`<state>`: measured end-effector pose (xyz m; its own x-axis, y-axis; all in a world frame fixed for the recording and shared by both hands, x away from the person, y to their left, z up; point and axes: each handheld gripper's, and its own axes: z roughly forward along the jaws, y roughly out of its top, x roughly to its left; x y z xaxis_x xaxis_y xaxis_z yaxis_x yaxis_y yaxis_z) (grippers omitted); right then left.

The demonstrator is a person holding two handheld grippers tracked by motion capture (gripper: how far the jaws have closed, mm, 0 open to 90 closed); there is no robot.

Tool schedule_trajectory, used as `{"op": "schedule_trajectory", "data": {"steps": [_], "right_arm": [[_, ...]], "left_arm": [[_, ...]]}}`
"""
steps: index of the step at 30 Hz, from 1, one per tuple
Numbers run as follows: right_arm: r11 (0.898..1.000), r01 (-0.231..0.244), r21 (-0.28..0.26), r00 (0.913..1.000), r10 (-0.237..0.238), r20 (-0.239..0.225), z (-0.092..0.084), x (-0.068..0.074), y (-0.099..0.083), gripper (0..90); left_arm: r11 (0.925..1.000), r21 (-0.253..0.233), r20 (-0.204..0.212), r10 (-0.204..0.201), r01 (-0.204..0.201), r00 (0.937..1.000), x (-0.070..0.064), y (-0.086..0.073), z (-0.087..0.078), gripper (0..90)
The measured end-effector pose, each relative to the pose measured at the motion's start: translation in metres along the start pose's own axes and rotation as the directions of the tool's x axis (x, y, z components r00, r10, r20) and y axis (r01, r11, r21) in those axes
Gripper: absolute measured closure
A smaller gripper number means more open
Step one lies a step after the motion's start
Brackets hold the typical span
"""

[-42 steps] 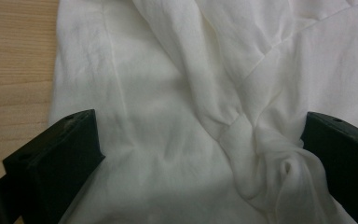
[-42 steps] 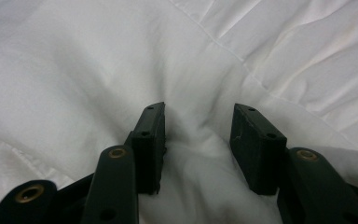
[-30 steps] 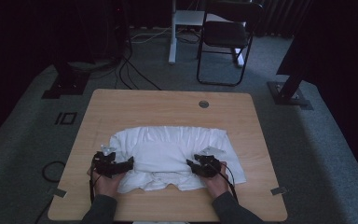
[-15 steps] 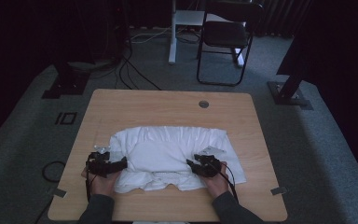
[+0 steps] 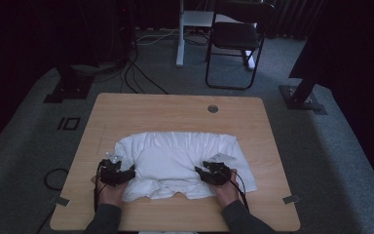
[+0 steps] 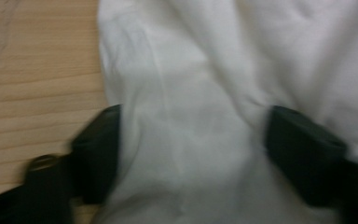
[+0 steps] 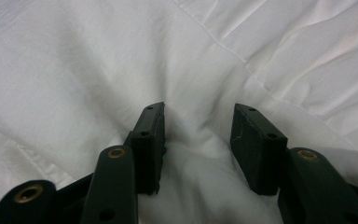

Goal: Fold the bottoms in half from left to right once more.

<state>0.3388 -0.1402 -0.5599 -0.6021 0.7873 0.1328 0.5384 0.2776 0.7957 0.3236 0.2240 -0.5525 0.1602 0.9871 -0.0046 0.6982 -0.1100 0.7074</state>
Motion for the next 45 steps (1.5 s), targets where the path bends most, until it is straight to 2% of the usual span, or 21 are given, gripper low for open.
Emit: {"op": "schedule_trajectory", "data": {"steps": [2,3,5,7,8,9,13,14,18,20,26,27,28,29,31,32,33,34,35,39,45], "right_arm": [[1.0,0.0,0.0,1.0,0.0,0.0,0.0,0.0,0.0,54.1],[1.0,0.0,0.0,1.0,0.0,0.0,0.0,0.0,0.0,54.1],[1.0,0.0,-0.001,1.0,0.0,0.0,0.0,0.0,0.0,54.1],[1.0,0.0,-0.001,1.0,0.0,-0.001,0.0,0.0,0.0,54.1],[1.0,0.0,-0.001,1.0,0.0,-0.001,0.0,0.0,0.0,54.1],[1.0,-0.001,-0.001,1.0,0.001,-0.002,0.0,0.0,0.0,54.1],[1.0,-0.001,-0.001,1.0,0.001,-0.001,0.0,0.0,0.0,54.0],[1.0,0.0,-0.001,1.0,0.0,-0.001,0.0,0.0,0.0,54.0],[1.0,0.0,0.009,1.0,0.0,0.006,-0.001,0.001,0.002,53.5],[1.0,-0.001,0.019,1.0,0.001,0.01,-0.003,0.001,0.007,51.2],[0.998,0.005,-0.055,0.9998,-0.006,-0.018,-0.011,0.006,0.026,48.2],[0.998,0.011,-0.063,0.9996,-0.012,-0.027,-0.009,0.008,0.03,47.8],[0.998,0.017,-0.065,0.9995,-0.019,-0.027,-0.008,0.01,0.031,47.7],[0.998,0.025,-0.06,0.9993,-0.027,-0.025,-0.005,0.013,0.034,47.5],[0.998,0.033,-0.053,0.9989,-0.034,-0.031,0.001,0.017,0.035,47.4],[0.998,0.032,-0.048,0.9988,-0.034,-0.035,0.003,0.019,0.035,47.4],[0.999,0.038,-0.035,0.9982,-0.04,-0.044,0.007,0.022,0.034,47.5],[0.999,0.038,-0.035,0.9982,-0.04,-0.044,0.007,0.022,0.034,47.5],[0.996,0.09,0.005,0.9956,-0.089,-0.027,0.016,0.031,0.031,47.4],[0.992,0.114,0.05,0.9933,-0.112,-0.025,0.028,0.039,0.027,47.3],[0.991,0.122,0.057,0.992,-0.12,-0.039,0.038,0.048,0.029,47.4]], "left_arm": [[1.0,-0.006,0.013,-0.001,0.001,0.9999,0.0,0.0,-0.001,51.8],[0.9998,-0.016,0.048,-0.006,0.007,0.9988,0.001,0.0,-0.001,63.6],[0.9988,-0.017,0.132,-0.042,0.045,0.9903,0.008,0.0,0.001,78.3],[0.9969,-0.02,0.188,-0.071,0.076,0.9797,0.015,0.0,0.002,83.7],[0.9969,-0.02,0.188,-0.071,0.076,0.9797,0.015,0.0,0.002,84.4],[0.9927,-0.04,0.236,-0.101,0.113,0.9664,0.022,0.0,-0.001,85.2],[0.9832,-0.096,0.3,-0.12,0.155,0.9465,0.029,0.003,-0.01,86.0],[0.9797,-0.103,0.328,-0.13,0.172,0.9359,0.031,0.004,-0.012,86.0],[0.9727,-0.117,0.364,-0.146,0.201,0.9198,0.035,0.004,-0.013,86.1],[0.9698,-0.131,0.38,-0.143,0.206,0.9138,0.036,0.004,-0.015,86.1],[0.9634,-0.18,0.405,-0.112,0.199,0.9076,0.035,0.013,-0.023,86.1],[0.959,-0.198,0.423,-0.103,0.202,0.9005,0.035,0.018,-0.025,86.1],[0.9583,-0.205,0.422,-0.097,0.199,0.9011,0.034,0.021,-0.026,86.1],[0.9577,-0.209,0.424,-0.093,0.198,0.901,0.034,0.023,-0.027,86.1],[0.9505,-0.228,0.449,-0.09,0.211,0.8889,0.034,0.028,-0.03,86.1],[0.9505,-0.228,0.449,-0.09,0.211,0.8889,0.034,0.028,-0.03,86.2],[0.9446,-0.242,0.468,-0.087,0.222,0.8794,0.034,0.033,-0.032,86.2],[0.9446,-0.242,0.468,-0.087,0.222,0.8794,0.034,0.033,-0.032,86.2],[0.9359,-0.267,0.491,-0.073,0.23,0.8681,0.032,0.041,-0.036,86.3],[0.9267,-0.302,0.514,-0.039,0.223,0.857,0.026,0.054,-0.042,86.3],[0.9183,-0.353,0.527,0.036,0.18,0.8493,0.012,0.077,-0.053,86.3]]}}
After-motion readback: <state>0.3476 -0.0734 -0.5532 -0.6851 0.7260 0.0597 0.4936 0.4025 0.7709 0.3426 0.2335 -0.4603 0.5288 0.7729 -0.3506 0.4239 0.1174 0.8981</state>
